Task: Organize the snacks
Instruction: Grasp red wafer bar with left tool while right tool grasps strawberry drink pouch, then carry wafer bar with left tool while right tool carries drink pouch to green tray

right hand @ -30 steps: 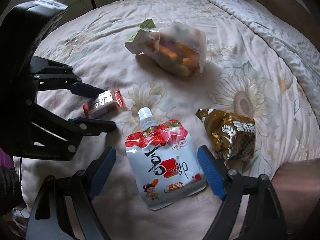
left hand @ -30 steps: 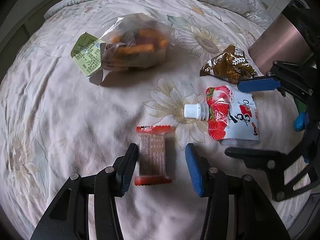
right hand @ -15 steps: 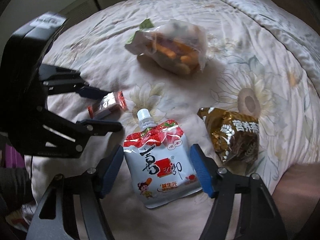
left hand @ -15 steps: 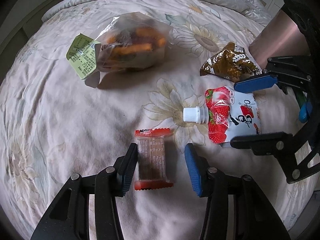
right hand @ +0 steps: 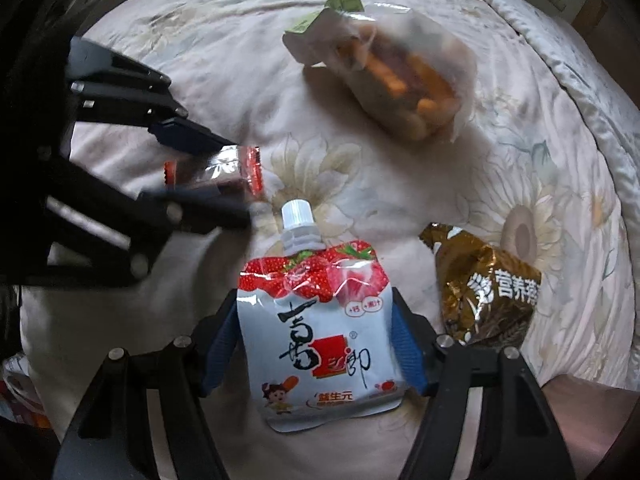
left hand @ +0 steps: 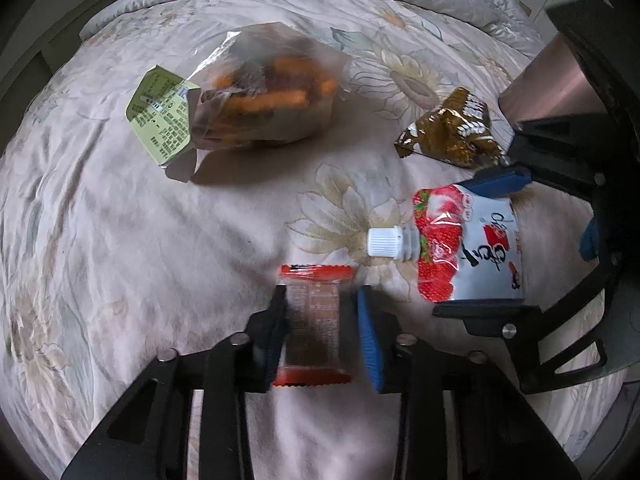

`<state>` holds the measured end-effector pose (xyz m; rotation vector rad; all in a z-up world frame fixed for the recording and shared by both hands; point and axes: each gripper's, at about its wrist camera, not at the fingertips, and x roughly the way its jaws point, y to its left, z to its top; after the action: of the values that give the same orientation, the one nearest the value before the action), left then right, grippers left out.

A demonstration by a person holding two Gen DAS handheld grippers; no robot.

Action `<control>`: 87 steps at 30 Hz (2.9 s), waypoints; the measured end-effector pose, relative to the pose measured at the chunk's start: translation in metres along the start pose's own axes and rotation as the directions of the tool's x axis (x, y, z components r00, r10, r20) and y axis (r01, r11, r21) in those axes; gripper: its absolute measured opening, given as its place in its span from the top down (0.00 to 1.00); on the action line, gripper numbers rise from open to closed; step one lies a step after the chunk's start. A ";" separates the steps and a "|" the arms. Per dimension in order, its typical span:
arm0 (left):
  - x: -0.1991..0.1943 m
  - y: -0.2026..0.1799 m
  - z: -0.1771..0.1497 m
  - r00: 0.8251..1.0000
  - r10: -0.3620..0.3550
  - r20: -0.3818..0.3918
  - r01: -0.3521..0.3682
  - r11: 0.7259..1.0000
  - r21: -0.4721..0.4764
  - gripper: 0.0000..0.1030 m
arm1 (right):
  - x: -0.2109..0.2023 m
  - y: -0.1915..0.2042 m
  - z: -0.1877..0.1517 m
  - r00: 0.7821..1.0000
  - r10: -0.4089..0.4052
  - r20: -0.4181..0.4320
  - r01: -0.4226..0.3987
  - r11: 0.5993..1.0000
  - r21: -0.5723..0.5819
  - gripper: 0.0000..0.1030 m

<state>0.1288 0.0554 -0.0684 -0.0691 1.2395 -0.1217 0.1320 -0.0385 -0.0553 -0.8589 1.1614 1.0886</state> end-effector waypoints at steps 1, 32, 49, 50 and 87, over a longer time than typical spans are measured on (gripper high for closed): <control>0.000 0.002 0.000 1.000 -0.003 0.000 0.003 1.000 -0.008 0.78 | 0.000 0.001 0.000 1.000 -0.004 -0.001 0.004 1.000 0.010 0.00; -0.048 -0.024 -0.014 0.995 0.041 0.088 -0.045 0.998 0.046 0.81 | -0.056 0.006 -0.052 0.986 -0.023 0.167 -0.040 0.930 0.365 0.00; -0.069 -0.063 -0.027 0.993 0.045 0.108 -0.058 0.991 0.118 0.81 | -0.086 0.027 -0.105 0.979 -0.061 0.195 -0.040 0.877 0.478 0.00; -0.069 -0.067 -0.028 0.993 0.044 0.107 -0.058 0.990 0.125 0.81 | -0.088 0.028 -0.108 0.978 -0.063 0.198 -0.042 0.874 0.484 0.00; -0.084 -0.248 -0.063 0.997 -0.064 0.030 0.050 0.940 0.337 0.81 | -0.165 0.046 -0.312 0.963 -0.220 0.154 0.011 0.607 0.795 0.00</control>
<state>0.0289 -0.1782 0.0196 0.1887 1.1615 -0.3795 -0.0034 -0.3530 0.0410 -0.0796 1.1959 0.4351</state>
